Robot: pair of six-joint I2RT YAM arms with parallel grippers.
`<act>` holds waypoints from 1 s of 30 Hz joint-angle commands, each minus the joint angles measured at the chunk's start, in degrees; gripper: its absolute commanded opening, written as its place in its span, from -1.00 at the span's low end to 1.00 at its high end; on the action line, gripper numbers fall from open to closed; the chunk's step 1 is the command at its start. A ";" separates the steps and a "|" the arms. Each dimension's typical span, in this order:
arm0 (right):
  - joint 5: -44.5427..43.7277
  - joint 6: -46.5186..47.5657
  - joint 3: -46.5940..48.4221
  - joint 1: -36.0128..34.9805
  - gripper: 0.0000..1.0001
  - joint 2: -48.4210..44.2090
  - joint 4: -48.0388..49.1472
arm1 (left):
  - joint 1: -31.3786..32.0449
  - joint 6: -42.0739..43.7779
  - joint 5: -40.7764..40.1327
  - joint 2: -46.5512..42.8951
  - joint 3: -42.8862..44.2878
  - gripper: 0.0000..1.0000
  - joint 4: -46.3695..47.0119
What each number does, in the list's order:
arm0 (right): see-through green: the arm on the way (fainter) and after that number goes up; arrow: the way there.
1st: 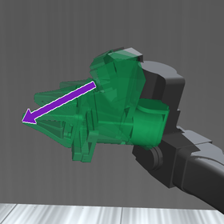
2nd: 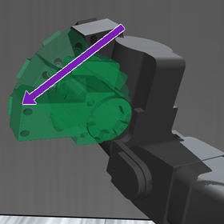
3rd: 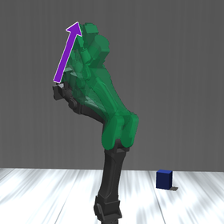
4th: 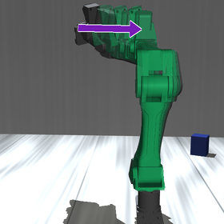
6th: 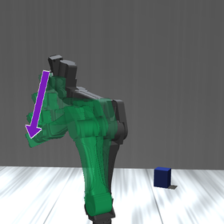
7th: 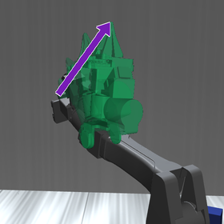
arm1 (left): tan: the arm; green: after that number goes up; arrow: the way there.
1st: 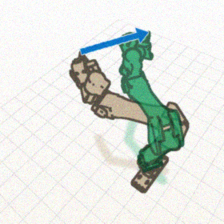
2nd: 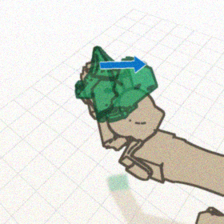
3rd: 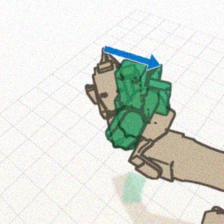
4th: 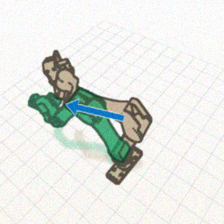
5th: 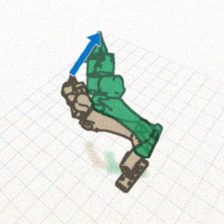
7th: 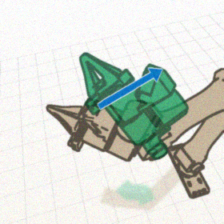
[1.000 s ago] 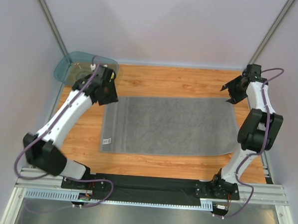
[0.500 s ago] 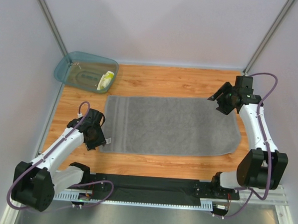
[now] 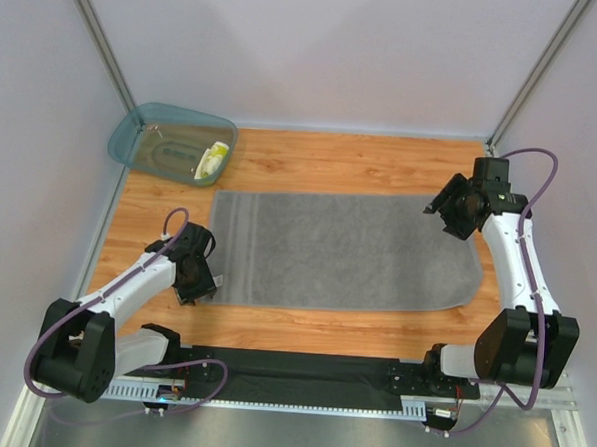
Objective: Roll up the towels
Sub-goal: Fold the towel
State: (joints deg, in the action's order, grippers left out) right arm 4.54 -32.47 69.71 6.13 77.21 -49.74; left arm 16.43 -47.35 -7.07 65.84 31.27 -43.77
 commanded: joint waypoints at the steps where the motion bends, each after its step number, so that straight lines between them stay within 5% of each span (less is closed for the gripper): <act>1: -1.02 1.27 0.69 3.26 0.30 -2.41 -1.24 | -0.25 -0.81 1.71 0.59 -1.21 0.04 4.21; 6: -0.23 0.30 -2.38 7.66 0.31 -4.96 -0.71 | -0.25 -0.20 1.45 3.67 -1.47 -0.17 6.32; 16: -1.89 -3.74 -13.89 14.60 0.27 -7.94 -1.86 | -0.25 2.00 1.09 6.31 1.60 -1.00 7.82; 22: -14.37 -6.20 -18.29 16.10 0.28 -11.38 -4.66 | -0.25 4.02 1.36 6.57 3.27 -1.00 7.12; 30: -13.60 -6.64 -25.76 22.07 0.28 -11.20 -2.47 | -0.25 5.43 2.50 8.34 5.73 -1.00 5.36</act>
State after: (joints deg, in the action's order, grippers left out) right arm -7.70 -37.76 45.84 26.02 66.65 -53.58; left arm 16.36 -43.40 -4.93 73.54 35.83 -39.51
